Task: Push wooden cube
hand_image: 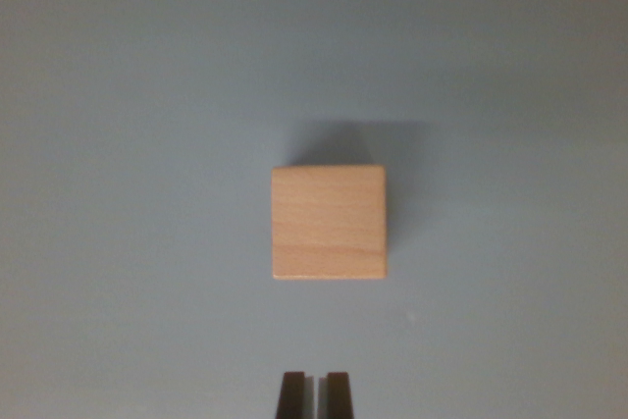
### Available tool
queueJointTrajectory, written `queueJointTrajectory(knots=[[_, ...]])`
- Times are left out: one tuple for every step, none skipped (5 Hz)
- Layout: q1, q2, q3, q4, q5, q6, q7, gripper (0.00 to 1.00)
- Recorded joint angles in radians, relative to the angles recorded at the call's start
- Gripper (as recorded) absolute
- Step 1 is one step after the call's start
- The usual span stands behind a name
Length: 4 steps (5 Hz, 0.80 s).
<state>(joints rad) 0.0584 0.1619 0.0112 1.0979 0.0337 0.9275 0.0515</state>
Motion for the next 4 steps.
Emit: queueJointTrajectory(knots=[[0.0, 0.0, 0.0, 0.0, 0.0, 0.0, 0.0, 0.0], [0.0011, 0.014, 0.001, -0.034, -0.0011, -0.044, 0.007, 0.0], [0.0011, 0.014, 0.001, -0.034, -0.0011, -0.044, 0.007, 0.0], [0.0021, 0.027, 0.002, -0.067, -0.0022, -0.086, 0.014, 0.0]])
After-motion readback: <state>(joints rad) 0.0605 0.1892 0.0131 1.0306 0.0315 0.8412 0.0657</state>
